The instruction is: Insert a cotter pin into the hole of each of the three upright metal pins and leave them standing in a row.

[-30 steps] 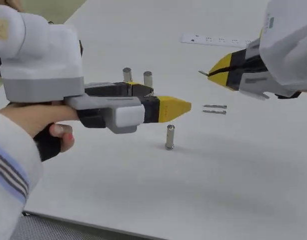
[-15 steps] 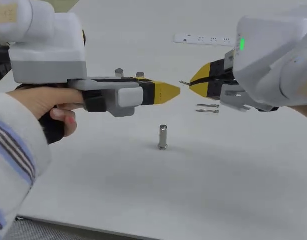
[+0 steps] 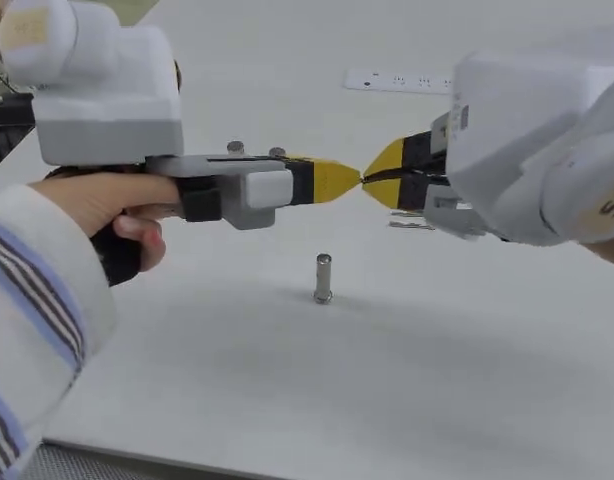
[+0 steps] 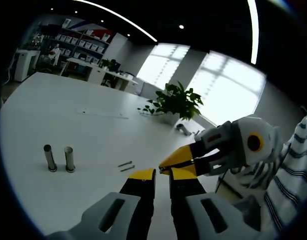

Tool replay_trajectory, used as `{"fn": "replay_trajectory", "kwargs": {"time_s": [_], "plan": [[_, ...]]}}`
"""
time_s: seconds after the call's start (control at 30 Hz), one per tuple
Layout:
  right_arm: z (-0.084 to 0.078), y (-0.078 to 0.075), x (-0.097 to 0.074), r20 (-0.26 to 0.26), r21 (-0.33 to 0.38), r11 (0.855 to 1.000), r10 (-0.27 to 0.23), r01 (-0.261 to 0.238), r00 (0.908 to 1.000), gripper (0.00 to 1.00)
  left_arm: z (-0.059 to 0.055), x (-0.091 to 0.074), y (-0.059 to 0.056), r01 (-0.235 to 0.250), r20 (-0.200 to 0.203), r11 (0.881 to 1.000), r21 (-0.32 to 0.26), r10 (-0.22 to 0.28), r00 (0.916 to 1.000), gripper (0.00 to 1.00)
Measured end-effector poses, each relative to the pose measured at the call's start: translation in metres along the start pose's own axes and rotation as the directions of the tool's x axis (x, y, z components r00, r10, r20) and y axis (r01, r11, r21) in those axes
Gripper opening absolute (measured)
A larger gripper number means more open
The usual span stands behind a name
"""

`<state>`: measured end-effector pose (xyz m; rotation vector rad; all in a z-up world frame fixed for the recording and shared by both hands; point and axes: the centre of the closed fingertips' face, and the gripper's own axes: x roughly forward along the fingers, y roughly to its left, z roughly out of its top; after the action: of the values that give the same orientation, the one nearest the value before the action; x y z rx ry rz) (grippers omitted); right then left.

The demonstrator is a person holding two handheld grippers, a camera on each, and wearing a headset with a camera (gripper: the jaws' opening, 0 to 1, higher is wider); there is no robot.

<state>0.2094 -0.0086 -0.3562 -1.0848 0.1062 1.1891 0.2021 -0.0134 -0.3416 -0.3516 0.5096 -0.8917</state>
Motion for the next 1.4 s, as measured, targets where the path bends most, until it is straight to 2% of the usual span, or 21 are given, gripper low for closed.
{"fn": "replay_trajectory", "kwargs": {"time_s": [0.27,0.37,0.57,0.67,0.77,0.83,0.97,1.0,1.03,1.07,1.2,1.3,1.33,1.4], "plan": [[0.005,0.003,0.002,0.006,-0.015,1.000,0.006,-0.006,1.0000,0.00,-0.002,-0.002,0.007,0.000,-0.009,1.000,-0.007,0.000,1.0000,0.01],[0.008,0.003,0.002,0.020,-0.008,1.000,0.005,-0.004,0.9998,0.00,-0.004,-0.003,0.007,0.003,-0.019,1.000,-0.006,-0.003,0.9998,0.00],[0.007,0.002,0.001,0.004,-0.024,1.000,-0.006,0.006,1.0000,0.00,-0.004,-0.004,0.008,0.002,-0.006,1.000,-0.017,-0.003,1.0000,0.00],[0.007,0.005,0.001,0.004,-0.023,1.000,0.005,-0.005,1.0000,0.00,-0.007,-0.005,0.007,0.012,-0.022,1.000,-0.018,-0.013,0.9997,0.00],[0.007,0.008,0.002,0.002,-0.027,1.000,0.013,-0.013,0.9999,0.00,-0.011,-0.004,0.007,0.006,-0.029,1.000,-0.006,-0.007,0.9996,0.00],[0.005,0.008,0.002,0.000,-0.029,0.999,0.017,-0.017,0.9998,0.00,-0.013,-0.004,0.007,0.000,-0.031,1.000,0.028,0.001,0.9995,0.00],[0.003,0.013,0.004,0.001,-0.028,0.999,0.029,-0.029,0.9996,0.00,-0.017,-0.003,0.007,-0.010,-0.041,0.999,0.040,0.012,0.9991,0.00],[0.003,0.014,0.004,0.000,-0.043,0.999,0.030,-0.030,0.9995,0.00,-0.017,-0.003,0.007,-0.012,-0.042,0.999,0.040,0.014,0.9990,0.00],[0.004,0.014,0.004,0.004,-0.105,0.994,0.033,-0.033,0.9994,0.00,-0.018,-0.002,0.007,-0.013,-0.044,0.999,0.034,0.015,0.9989,0.00],[0.004,0.015,0.003,0.002,-0.121,0.992,0.033,-0.033,0.9994,0.00,-0.018,-0.002,0.007,-0.013,-0.045,1.000,0.027,0.014,0.9989,0.00],[0.003,0.021,0.004,0.020,-0.100,0.994,0.053,-0.051,0.9984,0.00,-0.022,-0.002,0.007,-0.013,-0.059,1.000,0.028,0.015,0.9982,0.00],[0.003,0.020,0.004,0.028,-0.093,0.995,0.045,-0.042,0.9986,0.00,-0.025,-0.002,0.007,-0.019,-0.070,0.999,0.035,0.022,0.9973,0.00],[0.003,0.019,0.003,0.028,-0.108,0.994,0.028,-0.025,0.9992,0.02,-0.026,-0.003,0.006,-0.020,-0.071,0.999,0.043,0.023,0.9972,0.00],[0.004,0.021,0.001,0.030,-0.105,0.994,0.040,-0.036,0.9987,0.07,-0.026,-0.003,0.007,-0.028,-0.064,0.998,0.051,0.031,0.9974,0.00]]}}
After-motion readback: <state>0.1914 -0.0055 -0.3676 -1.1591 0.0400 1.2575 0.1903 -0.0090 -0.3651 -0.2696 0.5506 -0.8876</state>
